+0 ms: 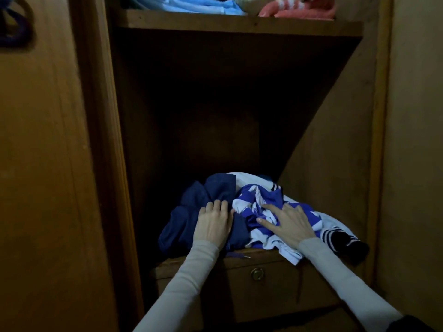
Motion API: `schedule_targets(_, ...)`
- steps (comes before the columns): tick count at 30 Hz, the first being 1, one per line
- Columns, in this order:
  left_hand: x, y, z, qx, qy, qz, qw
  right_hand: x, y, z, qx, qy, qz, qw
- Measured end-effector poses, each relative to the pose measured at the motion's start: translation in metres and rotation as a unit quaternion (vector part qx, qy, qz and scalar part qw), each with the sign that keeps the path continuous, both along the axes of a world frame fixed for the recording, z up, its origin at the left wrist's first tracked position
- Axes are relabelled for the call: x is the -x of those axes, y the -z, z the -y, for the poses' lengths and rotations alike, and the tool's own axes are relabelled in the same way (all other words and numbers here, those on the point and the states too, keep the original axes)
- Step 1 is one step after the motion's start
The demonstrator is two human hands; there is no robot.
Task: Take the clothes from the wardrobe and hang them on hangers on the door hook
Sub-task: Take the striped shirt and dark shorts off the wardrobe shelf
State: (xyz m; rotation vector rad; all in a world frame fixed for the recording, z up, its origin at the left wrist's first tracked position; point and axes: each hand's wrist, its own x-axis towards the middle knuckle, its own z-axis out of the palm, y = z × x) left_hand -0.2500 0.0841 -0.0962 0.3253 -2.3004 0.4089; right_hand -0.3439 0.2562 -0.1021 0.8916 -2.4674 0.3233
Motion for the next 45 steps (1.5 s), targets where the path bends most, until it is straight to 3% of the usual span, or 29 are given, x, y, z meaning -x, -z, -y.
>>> schedule_targets(5,-0.032,0.006,-0.008,0.033,0.057,-0.108,0.992,-0.023,0.003,-0.017,0.023,-0.025,-0.066,0.997)
schedule_targets(8,-0.043,0.011,-0.011,0.057,0.054,-0.123,0.989,-0.024,0.006,-0.015,0.064,-0.019,-0.106,0.992)
schedule_targets(10,-0.042,0.010,-0.011,0.053,0.043,-0.101,0.993,-0.019,0.002,-0.006,0.091,-0.032,-0.111,0.989)
schedule_targets(14,-0.040,-0.002,-0.009,-0.059,0.018,-0.022,0.998,-0.007,-0.013,0.008,0.053,-0.144,0.020,0.988)
schedule_targets(17,-0.036,-0.001,-0.004,-0.107,0.008,0.053,0.993,-0.001,-0.012,0.013,0.028,-0.168,0.067,0.983)
schedule_targets(26,-0.034,-0.002,-0.004,-0.030,0.001,0.102,0.994,-0.008,0.001,0.013,0.061,-0.169,0.036,0.983)
schedule_targets(31,-0.041,0.009,-0.007,0.030,0.008,-0.015,0.999,-0.015,0.006,0.009,0.098,-0.134,0.026,0.986)
schedule_targets(37,-0.063,0.030,-0.016,0.080,0.049,-0.142,0.985,-0.031,0.011,-0.007,0.066,-0.089,-0.043,0.993)
schedule_targets(42,-0.061,0.033,-0.016,0.094,0.082,-0.103,0.987,-0.032,0.014,-0.004,0.079,-0.084,-0.045,0.992)
schedule_targets(45,-0.056,0.031,-0.008,0.087,0.105,-0.076,0.988,-0.030,0.008,-0.004,0.041,-0.097,-0.036,0.994)
